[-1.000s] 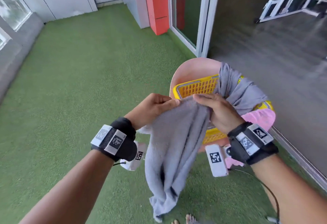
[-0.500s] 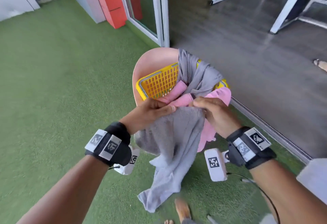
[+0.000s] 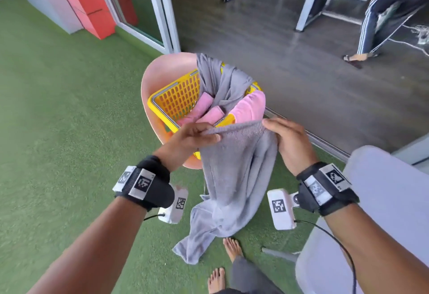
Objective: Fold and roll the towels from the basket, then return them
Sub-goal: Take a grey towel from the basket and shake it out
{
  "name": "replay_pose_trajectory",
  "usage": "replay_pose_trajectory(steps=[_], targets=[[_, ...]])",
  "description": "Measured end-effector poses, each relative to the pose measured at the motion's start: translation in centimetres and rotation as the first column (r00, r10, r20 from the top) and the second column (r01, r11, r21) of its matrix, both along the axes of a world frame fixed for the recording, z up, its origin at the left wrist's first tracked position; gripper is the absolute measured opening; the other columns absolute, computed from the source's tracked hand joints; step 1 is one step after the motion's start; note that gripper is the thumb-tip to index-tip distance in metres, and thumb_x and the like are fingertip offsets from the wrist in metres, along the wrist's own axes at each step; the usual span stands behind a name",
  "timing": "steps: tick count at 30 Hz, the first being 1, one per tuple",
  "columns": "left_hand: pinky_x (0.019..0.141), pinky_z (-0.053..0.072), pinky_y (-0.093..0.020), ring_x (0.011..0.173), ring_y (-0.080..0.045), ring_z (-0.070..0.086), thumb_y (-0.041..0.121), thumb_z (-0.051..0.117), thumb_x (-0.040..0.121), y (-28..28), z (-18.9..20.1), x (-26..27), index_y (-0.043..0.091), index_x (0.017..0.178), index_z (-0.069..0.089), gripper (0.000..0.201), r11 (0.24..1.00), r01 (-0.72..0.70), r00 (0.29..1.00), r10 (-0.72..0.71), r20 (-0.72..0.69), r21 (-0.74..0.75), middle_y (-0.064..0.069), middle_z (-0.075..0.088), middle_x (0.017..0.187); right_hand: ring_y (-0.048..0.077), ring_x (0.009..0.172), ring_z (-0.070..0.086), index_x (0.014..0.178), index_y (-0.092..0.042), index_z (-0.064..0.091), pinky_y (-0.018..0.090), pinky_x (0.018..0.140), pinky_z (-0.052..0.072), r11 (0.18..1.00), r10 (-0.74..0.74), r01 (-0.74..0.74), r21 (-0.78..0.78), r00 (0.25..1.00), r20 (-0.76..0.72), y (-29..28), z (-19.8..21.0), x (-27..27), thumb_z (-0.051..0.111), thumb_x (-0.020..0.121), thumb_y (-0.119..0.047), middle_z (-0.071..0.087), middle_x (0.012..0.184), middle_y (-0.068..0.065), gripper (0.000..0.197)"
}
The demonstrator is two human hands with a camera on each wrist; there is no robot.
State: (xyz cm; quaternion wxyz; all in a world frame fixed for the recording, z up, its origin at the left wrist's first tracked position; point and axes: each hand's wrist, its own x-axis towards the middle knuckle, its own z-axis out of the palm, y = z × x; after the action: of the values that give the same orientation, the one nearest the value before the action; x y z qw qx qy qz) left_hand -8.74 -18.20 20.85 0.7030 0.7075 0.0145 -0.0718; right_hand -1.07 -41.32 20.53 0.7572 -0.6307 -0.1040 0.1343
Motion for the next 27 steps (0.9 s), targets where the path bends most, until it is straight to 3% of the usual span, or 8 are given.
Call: replay_pose_trajectory(steps=[3,6,10,15,18,20,24,27], targets=[[0.08,0.048,-0.035,0.085,-0.022,0.061,0.009,0.068,0.082,-0.9,-1.5,-1.7,0.011,0.077,0.072,0.007,0.934,-0.268,0.962,0.248,-0.113,-0.237,-0.013,0.066,0.088,0.008,0.061,0.044,0.055,-0.019,0.062,0.025,0.065,0.034,0.986,-0.167,0.167,-0.002,0.986,-0.012,-0.4,-0.9,-2.1,0.062,0.077,-0.009,0.052,0.058,-0.01,0.024],[0.075,0.044,-0.033,0.077,-0.017,0.059,0.009,0.061,0.09,-2.1,-1.8,-2.4,0.007,0.076,0.072,0.018,0.918,-0.342,0.939,0.343,-0.032,-0.202,-0.006,0.067,0.079,0.011,0.07,0.049,0.07,-0.019,0.064,0.031,0.07,0.035,0.988,-0.052,0.049,-0.144,0.998,-0.018,-0.1,-1.8,-4.0,0.061,0.072,-0.018,0.057,0.07,-0.005,0.004],[0.069,0.042,-0.017,0.072,0.0,0.05,0.004,0.061,0.088,-4.1,-0.5,-2.0,0.002,0.085,0.069,0.008,0.984,-0.095,0.966,0.055,0.251,0.15,0.007,0.062,0.075,0.008,0.1,0.06,0.115,-0.019,0.064,0.026,0.084,0.048,0.963,0.198,-0.198,-0.182,0.98,-0.019,1.4,-1.7,-5.6,0.06,0.092,-0.025,0.067,0.111,-0.001,0.024],[0.072,0.044,-0.022,0.075,-0.005,0.051,0.008,0.068,0.083,-4.2,-1.6,-2.1,0.003,0.087,0.073,0.008,0.959,-0.059,0.978,0.0,0.208,0.277,-0.002,0.067,0.078,0.009,0.076,0.055,0.095,-0.014,0.072,0.019,0.068,0.044,0.959,0.138,-0.108,-0.261,0.985,0.1,2.0,-0.9,-5.6,0.067,0.086,-0.008,0.068,0.086,0.007,0.012],[0.072,0.044,-0.021,0.073,-0.003,0.053,0.004,0.068,0.085,-3.9,-2.1,-2.8,0.004,0.085,0.073,0.005,0.96,-0.054,0.985,0.006,0.175,0.273,-0.002,0.068,0.077,0.015,0.082,0.058,0.097,-0.012,0.072,0.025,0.073,0.047,0.924,0.235,-0.193,-0.331,0.968,0.09,1.5,-0.9,-5.7,0.071,0.082,-0.004,0.071,0.094,0.018,0.017],[0.076,0.045,-0.027,0.075,-0.006,0.054,0.01,0.068,0.085,-3.9,-2.6,-3.0,0.005,0.084,0.072,0.006,0.965,-0.049,0.987,0.009,0.158,0.256,-0.002,0.068,0.079,0.012,0.088,0.062,0.103,-0.014,0.072,0.028,0.084,0.049,0.879,0.284,-0.197,-0.434,0.948,0.144,1.5,-0.6,-5.1,0.068,0.085,-0.007,0.073,0.099,0.013,0.02],[0.07,0.036,-0.031,0.075,-0.01,0.043,0.028,0.063,0.086,-2.9,-2.8,-3.1,-0.003,0.085,0.068,0.031,0.967,-0.059,0.988,0.022,0.15,0.247,0.001,0.056,0.076,0.001,0.079,0.059,0.095,-0.035,0.07,0.031,0.082,0.048,0.872,0.091,0.095,-0.48,0.933,0.349,1.3,1.0,-2.1,0.059,0.09,-0.009,0.069,0.087,-0.016,0.028],[0.065,0.036,-0.022,0.068,-0.001,0.042,0.018,0.061,0.092,-2.0,-2.4,-3.3,0.002,0.083,0.069,0.02,0.96,-0.09,0.987,0.051,0.153,0.263,0.013,0.052,0.069,-0.007,0.068,0.05,0.097,-0.027,0.069,0.017,0.07,0.041,0.867,-0.253,0.394,-0.307,0.877,0.409,1.2,2.1,-0.2,0.047,0.088,-0.005,0.063,0.077,-0.025,0.032]])
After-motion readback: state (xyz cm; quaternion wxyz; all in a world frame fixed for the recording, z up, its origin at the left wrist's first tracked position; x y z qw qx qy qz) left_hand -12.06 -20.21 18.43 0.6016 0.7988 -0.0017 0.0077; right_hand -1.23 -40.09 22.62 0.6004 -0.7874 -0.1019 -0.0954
